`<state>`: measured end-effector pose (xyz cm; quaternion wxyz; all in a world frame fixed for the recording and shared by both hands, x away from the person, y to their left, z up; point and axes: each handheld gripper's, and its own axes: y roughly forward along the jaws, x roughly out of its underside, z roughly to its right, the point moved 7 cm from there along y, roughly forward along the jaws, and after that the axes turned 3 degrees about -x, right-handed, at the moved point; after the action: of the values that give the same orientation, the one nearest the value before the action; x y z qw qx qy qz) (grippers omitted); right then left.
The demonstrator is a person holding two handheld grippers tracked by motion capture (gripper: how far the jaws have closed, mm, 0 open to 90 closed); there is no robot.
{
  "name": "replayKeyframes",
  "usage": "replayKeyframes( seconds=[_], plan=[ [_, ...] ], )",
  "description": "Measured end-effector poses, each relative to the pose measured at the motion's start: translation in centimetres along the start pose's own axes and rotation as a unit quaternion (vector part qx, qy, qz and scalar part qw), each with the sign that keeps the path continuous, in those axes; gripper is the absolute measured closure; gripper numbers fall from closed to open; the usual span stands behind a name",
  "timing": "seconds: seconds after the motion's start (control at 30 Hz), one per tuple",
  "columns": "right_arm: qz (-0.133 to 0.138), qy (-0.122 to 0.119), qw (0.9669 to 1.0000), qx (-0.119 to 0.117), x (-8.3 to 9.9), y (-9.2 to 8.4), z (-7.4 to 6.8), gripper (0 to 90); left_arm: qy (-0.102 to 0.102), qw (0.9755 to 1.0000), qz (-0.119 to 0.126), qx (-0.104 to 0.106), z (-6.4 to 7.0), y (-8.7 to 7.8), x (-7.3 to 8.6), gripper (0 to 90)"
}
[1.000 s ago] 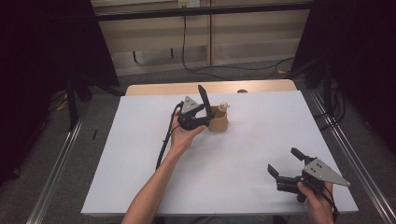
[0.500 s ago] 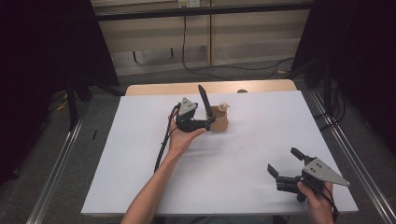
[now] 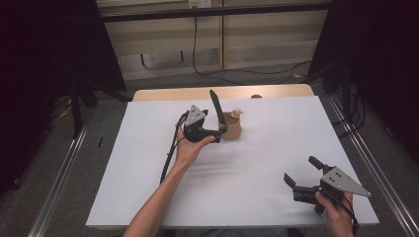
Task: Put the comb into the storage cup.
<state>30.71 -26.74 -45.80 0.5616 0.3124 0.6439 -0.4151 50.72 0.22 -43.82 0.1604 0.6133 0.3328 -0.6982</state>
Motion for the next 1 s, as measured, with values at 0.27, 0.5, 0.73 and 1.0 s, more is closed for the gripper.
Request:
replayKeyframes(
  seconds=[0.27, 0.5, 0.73, 1.0],
  plan=[
    [0.001, 0.003, 1.0, 0.003, 0.1, 0.1, 0.4, 0.0, 0.025, 0.9997, 0.006, -0.001, 0.5, -1.0, 0.0, 2.6],
    [0.005, 0.002, 1.0, 0.009, 0.0, -0.1, 0.6, 0.0, 0.013, 0.9996, 0.023, -0.004, 0.3, -2.7, -0.6, 2.5],
    [0.005, -0.001, 0.9999, 0.01, -0.1, -0.1, 0.5, 0.0, 0.007, 0.9993, 0.035, -0.012, 0.3, -4.5, -0.4, 1.8],
    [0.005, -0.004, 0.9999, 0.01, -0.2, -0.1, 0.2, 0.0, 0.004, 0.9987, 0.043, -0.028, -0.5, -6.4, -0.1, 1.8]
  ],
)
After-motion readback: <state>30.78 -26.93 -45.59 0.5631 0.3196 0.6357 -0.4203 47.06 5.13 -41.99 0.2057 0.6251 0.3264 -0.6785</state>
